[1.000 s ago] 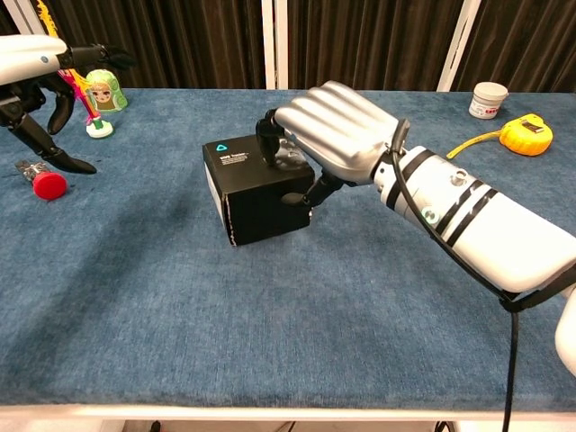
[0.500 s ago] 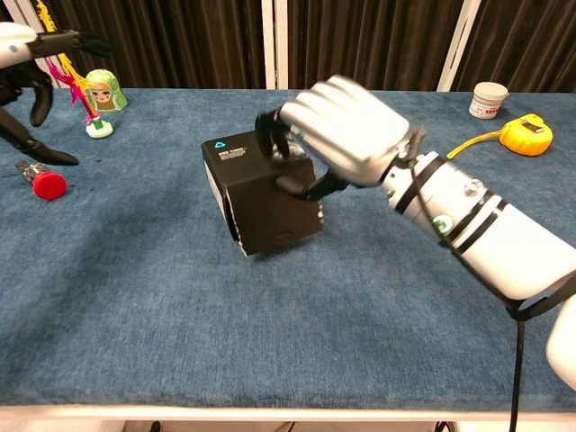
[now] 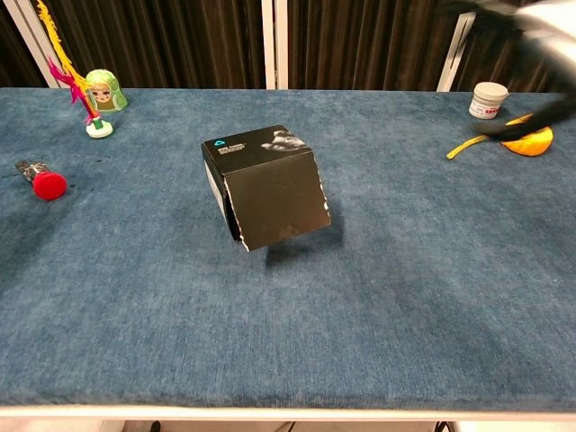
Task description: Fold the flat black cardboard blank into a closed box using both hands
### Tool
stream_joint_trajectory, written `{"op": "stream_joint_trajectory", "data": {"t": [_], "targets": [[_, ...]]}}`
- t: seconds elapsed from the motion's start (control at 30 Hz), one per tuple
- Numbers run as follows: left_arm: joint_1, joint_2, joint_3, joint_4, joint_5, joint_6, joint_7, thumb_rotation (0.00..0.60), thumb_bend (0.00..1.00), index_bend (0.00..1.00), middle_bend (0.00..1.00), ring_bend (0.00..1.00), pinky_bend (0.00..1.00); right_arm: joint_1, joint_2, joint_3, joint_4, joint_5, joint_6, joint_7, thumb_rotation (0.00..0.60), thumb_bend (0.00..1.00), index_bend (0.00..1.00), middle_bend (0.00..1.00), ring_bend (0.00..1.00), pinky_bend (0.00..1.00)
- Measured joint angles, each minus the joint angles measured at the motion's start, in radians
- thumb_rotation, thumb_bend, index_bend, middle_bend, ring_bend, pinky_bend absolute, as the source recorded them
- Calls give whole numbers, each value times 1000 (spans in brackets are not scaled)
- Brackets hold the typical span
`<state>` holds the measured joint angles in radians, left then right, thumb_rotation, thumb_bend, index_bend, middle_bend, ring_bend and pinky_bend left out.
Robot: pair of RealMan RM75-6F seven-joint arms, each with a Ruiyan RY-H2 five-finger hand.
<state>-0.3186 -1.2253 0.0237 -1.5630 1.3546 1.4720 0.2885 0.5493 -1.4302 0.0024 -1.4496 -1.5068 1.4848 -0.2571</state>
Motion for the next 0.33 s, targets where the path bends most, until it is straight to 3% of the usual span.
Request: {"op": "stream_joint_trajectory", "data": {"t": [0.13, 0.33], "targets": [[83, 24, 33, 38, 13, 54, -37, 600, 61, 65, 87, 118, 273, -130, 181, -45, -123, 46, 39, -4, 600, 241, 21, 121, 40, 154], [192, 50, 76, 16, 25, 121, -74, 600, 61, 65, 87, 105, 237, -259, 273, -91, -161, 66, 95, 143, 600, 245, 16, 99, 23, 136]]}}
